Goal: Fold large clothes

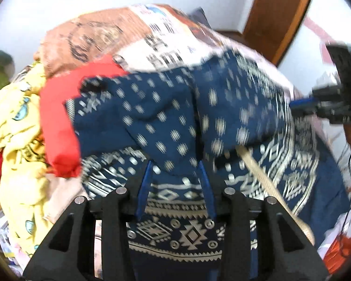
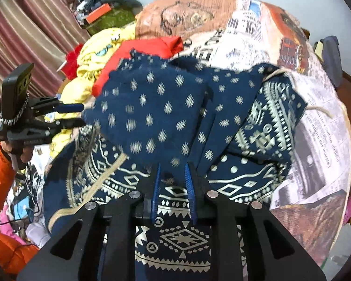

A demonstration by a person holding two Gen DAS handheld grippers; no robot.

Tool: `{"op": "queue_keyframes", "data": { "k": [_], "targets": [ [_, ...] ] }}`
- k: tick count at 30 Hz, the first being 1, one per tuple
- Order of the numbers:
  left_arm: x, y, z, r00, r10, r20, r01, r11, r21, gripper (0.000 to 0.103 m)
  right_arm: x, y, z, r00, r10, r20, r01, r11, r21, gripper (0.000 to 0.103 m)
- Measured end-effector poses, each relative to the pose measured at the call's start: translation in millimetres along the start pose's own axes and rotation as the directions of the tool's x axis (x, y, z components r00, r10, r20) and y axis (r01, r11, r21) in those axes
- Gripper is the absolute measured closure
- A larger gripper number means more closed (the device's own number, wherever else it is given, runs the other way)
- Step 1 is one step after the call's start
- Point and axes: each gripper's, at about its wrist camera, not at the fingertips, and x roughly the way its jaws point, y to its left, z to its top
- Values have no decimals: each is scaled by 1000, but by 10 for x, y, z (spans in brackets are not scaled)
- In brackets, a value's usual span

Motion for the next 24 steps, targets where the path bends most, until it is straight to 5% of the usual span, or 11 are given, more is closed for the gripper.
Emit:
{"op": "queue_keyframes", "data": {
  "k": [6, 8, 11, 19, 24],
  "targets": [
    [-109, 102, 471, 995, 26, 100, -23, 999, -36, 55, -165, 21, 276, 996, -12, 88, 9, 1000, 29, 82],
    [-27, 94, 592, 995, 23, 101, -19, 999, -43, 55, -167, 71, 391, 993, -36, 115, 33, 999, 27, 63],
    [162, 21, 676, 997, -32, 75, 35, 998, -50, 55, -84, 110, 480, 987, -73, 144, 71, 997, 25, 54],
    [692, -369, 415, 998, -40, -47, 40, 999, 7, 54, 461, -47, 401, 995, -99, -18, 100, 994, 54, 54],
    [904, -514, 117, 996, 1, -86, 4, 999, 54, 42, 697, -142, 209, 990, -101, -97, 109, 992, 71, 53]
  ]
}}
